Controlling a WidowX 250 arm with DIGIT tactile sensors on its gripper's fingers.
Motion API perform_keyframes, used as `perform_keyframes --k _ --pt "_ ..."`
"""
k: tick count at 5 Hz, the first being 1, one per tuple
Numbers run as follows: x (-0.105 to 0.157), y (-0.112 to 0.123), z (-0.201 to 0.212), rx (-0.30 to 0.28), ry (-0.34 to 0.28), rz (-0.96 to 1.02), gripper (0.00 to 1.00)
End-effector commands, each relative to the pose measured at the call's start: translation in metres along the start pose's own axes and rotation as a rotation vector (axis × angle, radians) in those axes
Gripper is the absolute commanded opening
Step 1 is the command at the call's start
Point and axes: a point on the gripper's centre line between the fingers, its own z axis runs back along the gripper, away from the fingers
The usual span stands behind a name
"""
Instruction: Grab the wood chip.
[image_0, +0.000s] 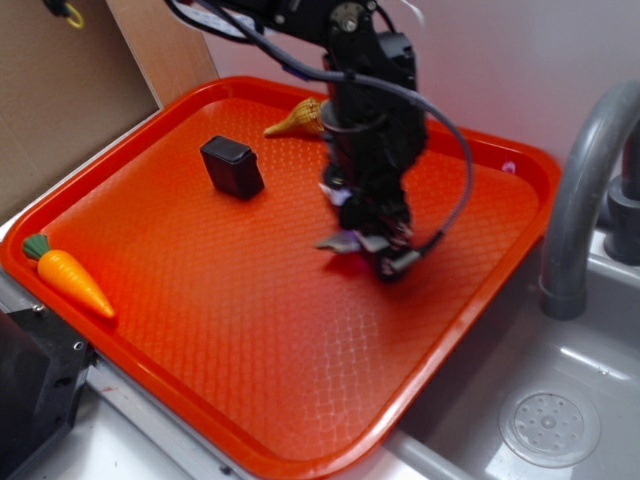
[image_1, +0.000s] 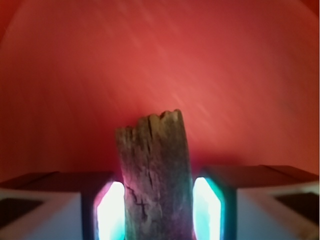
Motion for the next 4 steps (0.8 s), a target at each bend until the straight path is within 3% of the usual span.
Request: perform_keyframes --k 1,3,4 --pt "-0.035 0.046 0.118 -0.057 -0.143 0.318 0.0" --pt "-0.09 0.076 0.171 -0.02 -0.265 0.487 0.0" --pt "-0.096 0.087 0.178 -0.083 -0.28 0.483 0.0"
